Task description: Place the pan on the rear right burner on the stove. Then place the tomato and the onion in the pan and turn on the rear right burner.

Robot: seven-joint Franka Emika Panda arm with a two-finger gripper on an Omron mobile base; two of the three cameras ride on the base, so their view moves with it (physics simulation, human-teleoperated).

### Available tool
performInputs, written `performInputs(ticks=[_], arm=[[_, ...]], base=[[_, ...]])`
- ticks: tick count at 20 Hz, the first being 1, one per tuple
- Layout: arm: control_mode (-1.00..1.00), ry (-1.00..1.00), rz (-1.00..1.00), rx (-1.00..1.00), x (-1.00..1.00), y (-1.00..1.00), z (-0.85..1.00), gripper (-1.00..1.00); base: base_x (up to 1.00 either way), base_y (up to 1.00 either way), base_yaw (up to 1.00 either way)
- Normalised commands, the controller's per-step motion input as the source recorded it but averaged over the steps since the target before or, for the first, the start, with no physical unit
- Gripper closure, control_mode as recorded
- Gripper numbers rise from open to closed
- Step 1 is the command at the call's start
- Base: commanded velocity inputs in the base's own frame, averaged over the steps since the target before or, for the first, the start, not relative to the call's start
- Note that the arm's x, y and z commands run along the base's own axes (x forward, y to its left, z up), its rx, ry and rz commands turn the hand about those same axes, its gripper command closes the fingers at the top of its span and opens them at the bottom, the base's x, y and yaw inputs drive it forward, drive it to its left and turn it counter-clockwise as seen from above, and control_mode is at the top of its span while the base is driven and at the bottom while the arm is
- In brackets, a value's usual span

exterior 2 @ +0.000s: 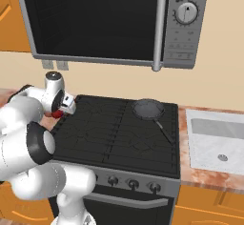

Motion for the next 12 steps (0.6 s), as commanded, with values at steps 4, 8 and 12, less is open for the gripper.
performInputs(ticks=[4,8,12], arm=[[-1.00,0.00,0.00,0.00,0.54,-0.46,0.09,1.00],[-1.00,0.00,0.00,0.00,0.35,-0.49,0.06,1.00],[-1.00,0.00,0.00,0.00,0.10,-0.52,0.00,1.00]], base=[[0.00,0.00,0.00],[0.00,0.00,0.00],[0.00,0.00,0.00]])
